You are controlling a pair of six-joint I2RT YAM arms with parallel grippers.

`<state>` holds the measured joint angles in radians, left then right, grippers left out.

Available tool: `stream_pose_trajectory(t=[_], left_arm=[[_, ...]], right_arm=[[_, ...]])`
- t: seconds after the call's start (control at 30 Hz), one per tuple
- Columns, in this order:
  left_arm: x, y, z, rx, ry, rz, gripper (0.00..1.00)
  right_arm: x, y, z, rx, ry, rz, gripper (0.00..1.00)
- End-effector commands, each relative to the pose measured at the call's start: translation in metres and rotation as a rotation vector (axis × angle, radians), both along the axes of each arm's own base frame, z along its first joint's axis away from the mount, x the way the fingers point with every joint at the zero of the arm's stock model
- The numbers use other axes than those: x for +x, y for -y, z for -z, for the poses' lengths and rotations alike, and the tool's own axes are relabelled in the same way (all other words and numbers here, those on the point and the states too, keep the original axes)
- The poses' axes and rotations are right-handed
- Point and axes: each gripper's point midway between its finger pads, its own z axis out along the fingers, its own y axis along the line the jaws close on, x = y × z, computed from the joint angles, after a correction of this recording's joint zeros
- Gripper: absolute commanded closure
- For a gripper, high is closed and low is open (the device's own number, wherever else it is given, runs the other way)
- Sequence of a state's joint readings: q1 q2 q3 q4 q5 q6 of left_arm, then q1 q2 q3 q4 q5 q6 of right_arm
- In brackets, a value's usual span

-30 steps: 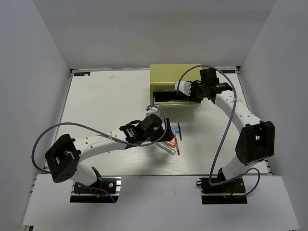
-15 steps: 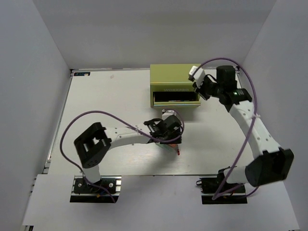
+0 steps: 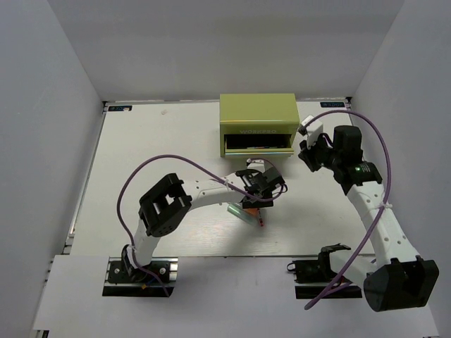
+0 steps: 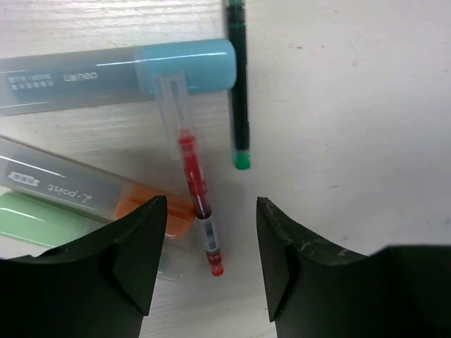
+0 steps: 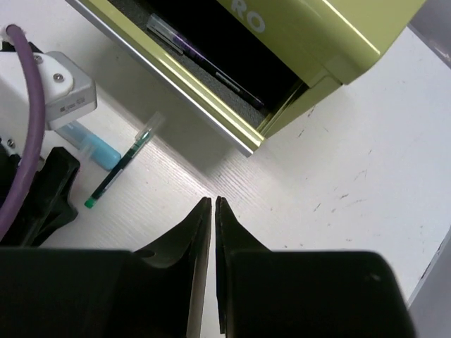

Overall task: Sort the stationery into containers
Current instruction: Pick up the pen from the center of the board.

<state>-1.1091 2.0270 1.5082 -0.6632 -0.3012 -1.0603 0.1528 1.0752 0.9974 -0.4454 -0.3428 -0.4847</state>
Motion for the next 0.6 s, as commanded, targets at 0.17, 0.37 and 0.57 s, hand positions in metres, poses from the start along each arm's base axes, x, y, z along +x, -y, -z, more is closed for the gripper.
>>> stream_pose_trajectory(t=[0.17, 0.37, 0.57], left_arm=[[0.013, -0.003, 0.004, 0.086, 0.032, -0.047, 0.43], [0.007, -0.010, 0.014, 0.104, 0.014, -0.043, 0.66], [0.001, -0.012, -0.005, 0.068, 0.044, 0.014, 0.92]], right_arm=[[-0.009, 0.005, -0.004, 0.072, 0.009, 0.031, 0.88], [-0.014, 0.008, 0.003, 0.085, -0.018, 0.039, 0.88], [-0.024, 0.008, 0.016, 0.089, -0.060, 0.032, 0.51]])
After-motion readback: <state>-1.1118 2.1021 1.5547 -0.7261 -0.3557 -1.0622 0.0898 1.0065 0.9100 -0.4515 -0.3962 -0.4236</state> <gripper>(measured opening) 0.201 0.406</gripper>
